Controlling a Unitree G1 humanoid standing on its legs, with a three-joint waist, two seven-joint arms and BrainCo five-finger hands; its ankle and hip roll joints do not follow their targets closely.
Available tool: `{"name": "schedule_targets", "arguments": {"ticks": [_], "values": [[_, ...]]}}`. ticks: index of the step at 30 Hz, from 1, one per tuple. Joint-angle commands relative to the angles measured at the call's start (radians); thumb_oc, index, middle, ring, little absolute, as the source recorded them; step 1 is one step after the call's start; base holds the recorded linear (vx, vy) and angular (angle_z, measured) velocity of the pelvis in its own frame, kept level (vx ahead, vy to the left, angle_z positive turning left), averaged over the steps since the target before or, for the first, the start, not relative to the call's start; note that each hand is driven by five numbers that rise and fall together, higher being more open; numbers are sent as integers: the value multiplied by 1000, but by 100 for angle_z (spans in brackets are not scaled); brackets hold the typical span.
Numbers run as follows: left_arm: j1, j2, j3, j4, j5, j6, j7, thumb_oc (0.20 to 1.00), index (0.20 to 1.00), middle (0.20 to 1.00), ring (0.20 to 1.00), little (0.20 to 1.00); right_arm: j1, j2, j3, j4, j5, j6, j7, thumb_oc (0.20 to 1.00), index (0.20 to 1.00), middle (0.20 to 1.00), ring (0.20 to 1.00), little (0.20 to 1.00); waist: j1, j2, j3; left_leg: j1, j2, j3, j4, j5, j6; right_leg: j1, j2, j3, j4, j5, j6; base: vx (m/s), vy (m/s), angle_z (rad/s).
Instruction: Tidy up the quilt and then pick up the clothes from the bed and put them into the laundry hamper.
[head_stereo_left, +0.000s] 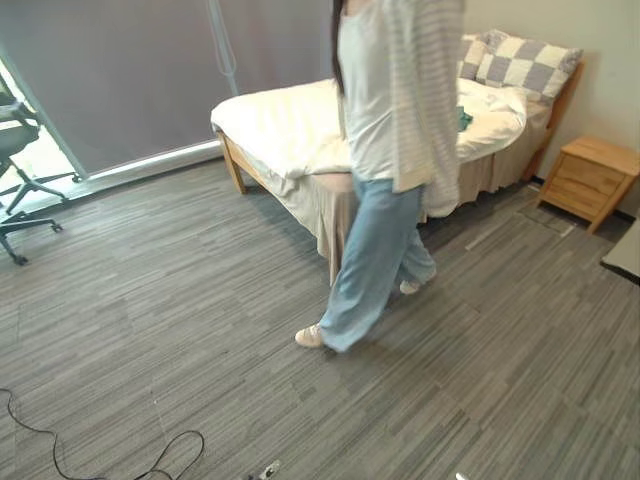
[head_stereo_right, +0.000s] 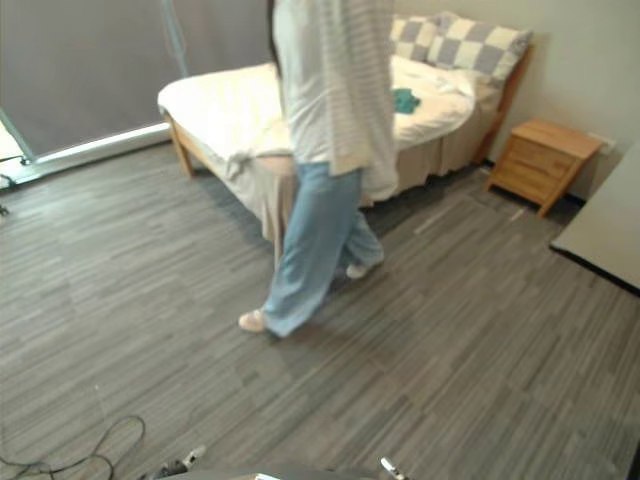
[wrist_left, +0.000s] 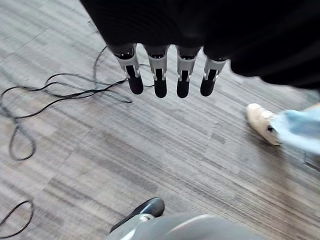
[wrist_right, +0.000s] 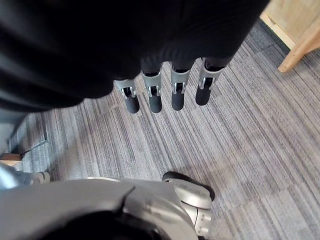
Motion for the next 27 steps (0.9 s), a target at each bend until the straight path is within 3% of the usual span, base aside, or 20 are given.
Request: {"name": "schedule_targets", "arguments": {"ticks": [1,10,13,16,18,20,21,22,25,27], "values": [[-97,-12,-16,25,55,-28,23,1000,1000,1000,1000,1000,-93,47,36,-22,18,-17,-13,1000,1000,1000,1000,1000,-22,-30,102,107,50,-33,-125,3,-66,190,-108,62,-218,-4,161,0,0,0],[-117,6,-54,-6,102,-26,15,1000,1000,1000,1000,1000,-101,24,38,-77,0,-8,-9,1000,1000,1000,1000,1000,-31,-35,127,84,48,-28,-113,-7,-56,149,-103,86,-195,-5,168,22,18,-7],[-130,21,-50,-24,92,-24,22,1000,1000,1000,1000,1000,-103,17,18,-100,8,-7,-12,1000,1000,1000,1000,1000,-28,-38,151,65,50,-25,-95,-29,-36,76,-89,90,-60,-42,175,-14,14,-12],[-150,21,-42,-26,75,-18,22,1000,1000,1000,1000,1000,-111,23,-9,-86,16,0,-22,1000,1000,1000,1000,1000,-41,-21,183,82,66,-6,-96,-51,-28,-62,-112,19,191,-11,254,43,21,-20],[-151,28,-34,-18,73,-13,18,1000,1000,1000,1000,1000,-114,22,-33,-96,21,0,-25,1000,1000,1000,1000,1000,-59,-6,193,137,83,15,-113,-72,-37,-131,-169,-61,264,36,277,329,-35,-15],[-145,32,-29,-12,74,-15,16,1000,1000,1000,1000,1000,-101,19,-46,-107,28,-6,-24,1000,1000,1000,1000,1000,-81,-1,191,173,88,18,-129,-92,-48,-165,-176,-101,197,21,259,457,-123,-37],[-144,29,-34,-2,89,-22,14,1000,1000,1000,1000,1000,-86,17,-59,-93,44,-11,-26,1000,1000,1000,1000,1000,-114,-11,188,210,78,4,-142,-117,-64,-192,-168,-82,46,37,237,473,-176,-32],[-146,25,-34,8,100,-26,13,1000,1000,1000,1000,1000,-80,17,-65,-87,50,-9,-27,1000,1000,1000,1000,1000,-132,-9,191,236,88,0,-148,-133,-77,-206,-166,-72,-36,57,239,487,-174,-14],[-150,21,-34,29,121,-29,14,1000,1000,1000,1000,1000,-66,12,-76,-80,56,-6,-26,1000,1000,1000,1000,1000,-166,9,192,280,115,-2,-149,-166,-98,-241,-166,-58,-123,98,252,375,-157,16],[-149,18,-37,33,128,-34,14,1000,1000,1000,1000,1000,-47,7,-73,-74,55,-7,-21,1000,1000,1000,1000,1000,-171,12,178,294,127,-12,-109,-185,-106,-222,-160,-67,-130,111,231,417,-234,10]]}}
